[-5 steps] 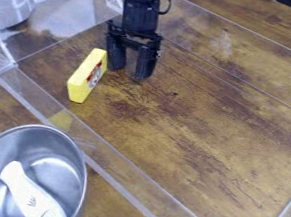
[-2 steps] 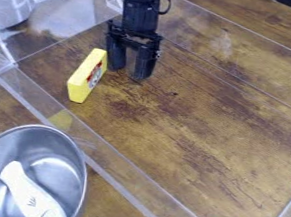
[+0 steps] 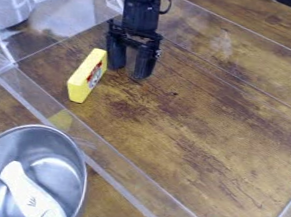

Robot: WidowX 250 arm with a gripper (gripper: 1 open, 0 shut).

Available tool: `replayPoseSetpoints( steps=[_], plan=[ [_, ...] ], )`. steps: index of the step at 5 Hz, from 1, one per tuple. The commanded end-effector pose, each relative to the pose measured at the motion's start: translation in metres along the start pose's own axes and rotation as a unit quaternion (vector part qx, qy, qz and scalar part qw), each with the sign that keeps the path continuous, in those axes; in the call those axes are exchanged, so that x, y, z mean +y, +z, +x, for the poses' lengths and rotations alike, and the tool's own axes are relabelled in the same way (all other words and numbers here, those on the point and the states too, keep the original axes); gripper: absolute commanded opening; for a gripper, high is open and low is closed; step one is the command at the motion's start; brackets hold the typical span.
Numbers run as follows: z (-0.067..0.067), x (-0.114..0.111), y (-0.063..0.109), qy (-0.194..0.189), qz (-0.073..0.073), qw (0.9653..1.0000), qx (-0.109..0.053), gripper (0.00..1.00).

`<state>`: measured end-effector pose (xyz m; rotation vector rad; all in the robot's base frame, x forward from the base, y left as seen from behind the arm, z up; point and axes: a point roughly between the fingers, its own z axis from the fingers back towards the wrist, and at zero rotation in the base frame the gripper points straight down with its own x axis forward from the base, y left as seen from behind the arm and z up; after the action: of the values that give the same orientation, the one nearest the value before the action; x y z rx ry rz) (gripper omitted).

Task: Move the yellow butter to the left side of the table

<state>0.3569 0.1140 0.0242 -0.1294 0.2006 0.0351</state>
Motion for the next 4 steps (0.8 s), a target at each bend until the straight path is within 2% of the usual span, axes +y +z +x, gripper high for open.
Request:
replayPoseSetpoints(
  steps=[1, 4],
  plan=[
    [0.0032, 0.0064, 0.0143, 0.002, 0.007, 0.9997, -0.024, 1.00],
    [0.0067, 0.0129, 0.0078, 0.002, 0.007, 0.9997, -0.023, 1.00]
  ],
)
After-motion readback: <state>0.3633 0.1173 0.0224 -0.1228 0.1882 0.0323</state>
